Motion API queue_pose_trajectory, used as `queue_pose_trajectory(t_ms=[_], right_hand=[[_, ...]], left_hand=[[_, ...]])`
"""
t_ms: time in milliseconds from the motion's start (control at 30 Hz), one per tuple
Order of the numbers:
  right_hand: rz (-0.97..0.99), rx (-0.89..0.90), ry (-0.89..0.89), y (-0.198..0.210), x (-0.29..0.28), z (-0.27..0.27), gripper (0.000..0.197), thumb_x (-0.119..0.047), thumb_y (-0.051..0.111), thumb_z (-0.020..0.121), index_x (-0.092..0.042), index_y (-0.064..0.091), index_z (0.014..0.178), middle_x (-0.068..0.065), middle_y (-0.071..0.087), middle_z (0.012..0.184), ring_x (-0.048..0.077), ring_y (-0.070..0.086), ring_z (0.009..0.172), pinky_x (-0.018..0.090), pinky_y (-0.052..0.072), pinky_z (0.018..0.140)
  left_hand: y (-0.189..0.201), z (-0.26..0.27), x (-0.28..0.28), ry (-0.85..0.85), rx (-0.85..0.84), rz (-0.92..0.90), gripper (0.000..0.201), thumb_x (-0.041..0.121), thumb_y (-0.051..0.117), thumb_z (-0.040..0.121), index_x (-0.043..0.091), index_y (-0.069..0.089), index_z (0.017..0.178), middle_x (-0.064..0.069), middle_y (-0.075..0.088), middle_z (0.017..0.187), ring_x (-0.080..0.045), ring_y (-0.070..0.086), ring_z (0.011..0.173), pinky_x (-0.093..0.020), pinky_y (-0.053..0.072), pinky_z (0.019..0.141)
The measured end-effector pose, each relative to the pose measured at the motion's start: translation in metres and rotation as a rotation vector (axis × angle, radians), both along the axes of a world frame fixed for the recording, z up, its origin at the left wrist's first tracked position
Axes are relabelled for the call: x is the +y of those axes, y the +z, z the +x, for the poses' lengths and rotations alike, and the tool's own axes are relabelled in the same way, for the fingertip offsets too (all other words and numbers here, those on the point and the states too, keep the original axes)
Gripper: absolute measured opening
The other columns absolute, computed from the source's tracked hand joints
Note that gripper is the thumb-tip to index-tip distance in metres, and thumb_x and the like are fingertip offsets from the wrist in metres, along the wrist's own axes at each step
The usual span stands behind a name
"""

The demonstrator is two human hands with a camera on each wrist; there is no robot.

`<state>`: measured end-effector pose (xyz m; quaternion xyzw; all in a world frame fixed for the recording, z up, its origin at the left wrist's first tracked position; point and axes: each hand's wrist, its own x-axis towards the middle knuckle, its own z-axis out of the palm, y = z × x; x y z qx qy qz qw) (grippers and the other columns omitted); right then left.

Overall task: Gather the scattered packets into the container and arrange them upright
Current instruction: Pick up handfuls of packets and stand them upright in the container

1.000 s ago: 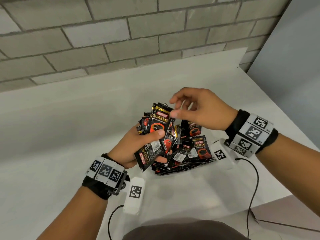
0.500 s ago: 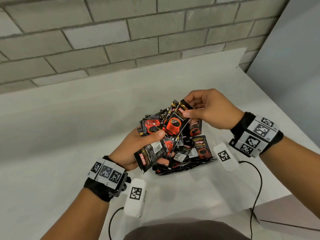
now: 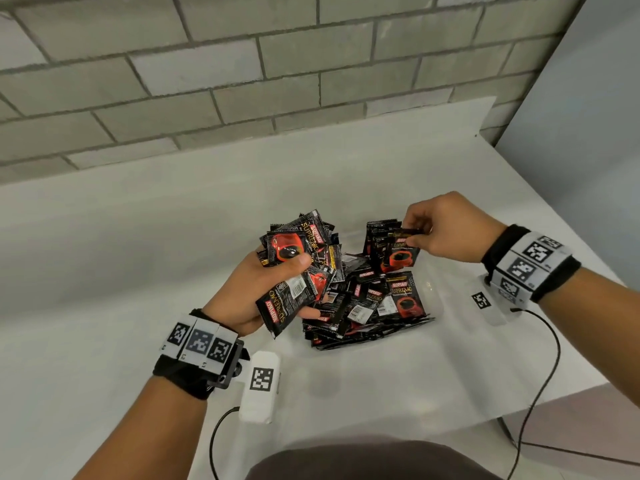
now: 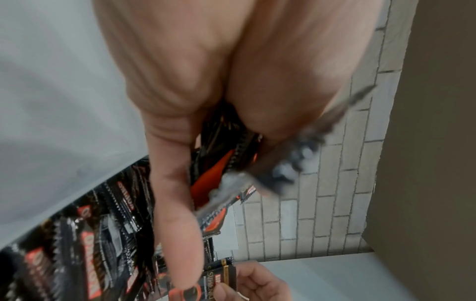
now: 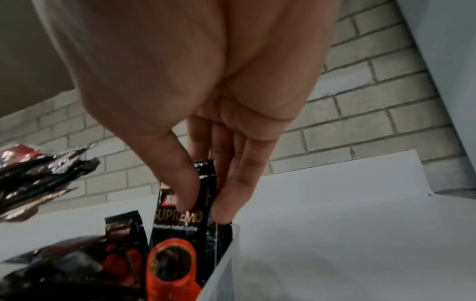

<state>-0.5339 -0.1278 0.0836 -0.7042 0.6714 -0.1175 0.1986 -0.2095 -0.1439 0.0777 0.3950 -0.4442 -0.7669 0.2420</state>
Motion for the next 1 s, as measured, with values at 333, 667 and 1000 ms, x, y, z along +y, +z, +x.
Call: queue_pose_trajectory(t_ms=[333, 667, 1000], right_hand=[[-0.009, 0.233, 0.137, -0.026, -0.013, 0.013, 0.011, -0.017, 0.071, 0.084, -0.015, 0.069, 0.095, -0.003, 0.057, 0.092, 0.021, 0.057, 0.083, 0.032, 0.047, 0.073], [-0.049, 0.188, 0.087, -0.019, -0.008, 0.013, 0.031, -0.025, 0.080, 0.077, -0.023, 0.059, 0.098, -0.006, 0.055, 0.092, 0.017, 0.056, 0.080, 0.038, 0.052, 0.069], [-0.219, -0.084, 0.212, 0.051, 0.023, 0.074, 0.028, -0.055, 0.070, 0.083, -0.028, 0.061, 0.082, -0.011, 0.058, 0.078, 0.007, 0.057, 0.072, 0.035, 0.052, 0.070]], left_hand=[[-0.002, 0.002, 0.000, 0.000, -0.006, 0.016, 0.038, 0.011, 0.056, 0.102, 0.008, 0.052, 0.140, -0.025, 0.067, 0.128, -0.048, 0.071, 0.106, -0.054, 0.063, 0.072], [-0.003, -0.001, -0.001, 0.016, 0.009, 0.008, 0.038, 0.011, 0.058, 0.100, 0.008, 0.053, 0.138, -0.024, 0.069, 0.126, -0.046, 0.071, 0.106, -0.056, 0.063, 0.073], [-0.007, -0.019, -0.008, 0.395, 0.096, -0.006, 0.035, 0.014, 0.058, 0.103, 0.001, 0.054, 0.136, -0.024, 0.070, 0.120, -0.047, 0.071, 0.102, -0.055, 0.062, 0.075]])
